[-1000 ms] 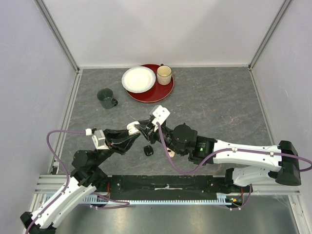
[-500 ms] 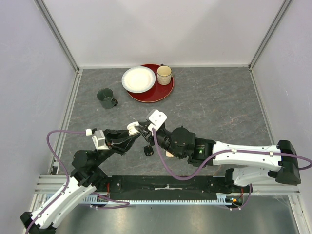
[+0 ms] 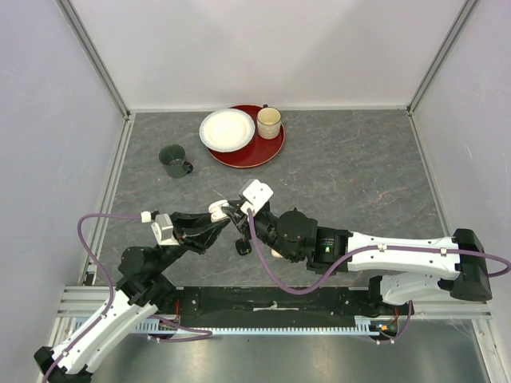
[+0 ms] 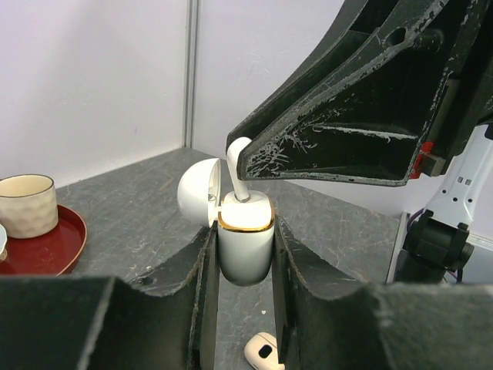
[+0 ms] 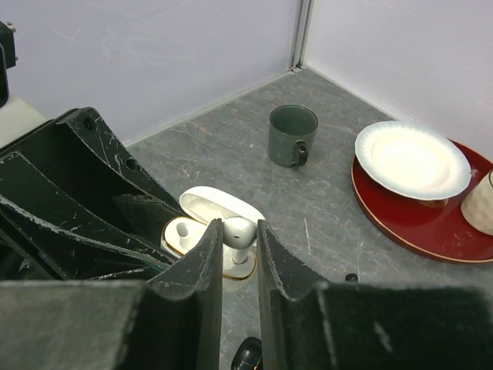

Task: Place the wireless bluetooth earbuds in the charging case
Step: Place the earbud in the charging case.

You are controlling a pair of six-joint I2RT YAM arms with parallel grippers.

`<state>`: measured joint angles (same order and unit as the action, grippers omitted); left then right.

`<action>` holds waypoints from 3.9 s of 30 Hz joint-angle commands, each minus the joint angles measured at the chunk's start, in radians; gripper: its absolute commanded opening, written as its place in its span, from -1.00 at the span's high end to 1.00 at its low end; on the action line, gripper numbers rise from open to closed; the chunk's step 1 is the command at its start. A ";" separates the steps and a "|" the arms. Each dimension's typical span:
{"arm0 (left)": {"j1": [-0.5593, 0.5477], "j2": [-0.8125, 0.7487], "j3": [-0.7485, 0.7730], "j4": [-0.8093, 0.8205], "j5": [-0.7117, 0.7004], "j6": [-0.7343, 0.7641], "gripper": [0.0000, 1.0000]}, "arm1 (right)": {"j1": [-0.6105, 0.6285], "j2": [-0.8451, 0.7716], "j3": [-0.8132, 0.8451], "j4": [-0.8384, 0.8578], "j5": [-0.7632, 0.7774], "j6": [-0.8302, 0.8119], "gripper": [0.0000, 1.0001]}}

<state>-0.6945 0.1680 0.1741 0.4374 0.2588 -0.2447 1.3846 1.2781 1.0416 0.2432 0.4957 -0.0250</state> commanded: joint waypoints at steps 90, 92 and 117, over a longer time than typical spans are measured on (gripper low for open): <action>0.003 -0.045 0.030 0.073 -0.043 0.076 0.95 | 0.019 0.075 0.182 -0.266 0.093 0.013 0.94; 0.003 -0.044 0.030 0.077 -0.044 0.077 0.95 | 0.021 0.078 0.193 -0.288 0.086 0.022 0.91; 0.003 -0.027 0.028 0.080 -0.049 0.074 0.95 | -0.138 -0.008 0.265 -0.317 -0.027 0.354 -0.60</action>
<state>-0.6941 0.1375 0.1581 0.4629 0.2188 -0.2134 1.3537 1.3449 1.2594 -0.0830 0.5549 0.1509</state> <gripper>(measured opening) 0.345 0.768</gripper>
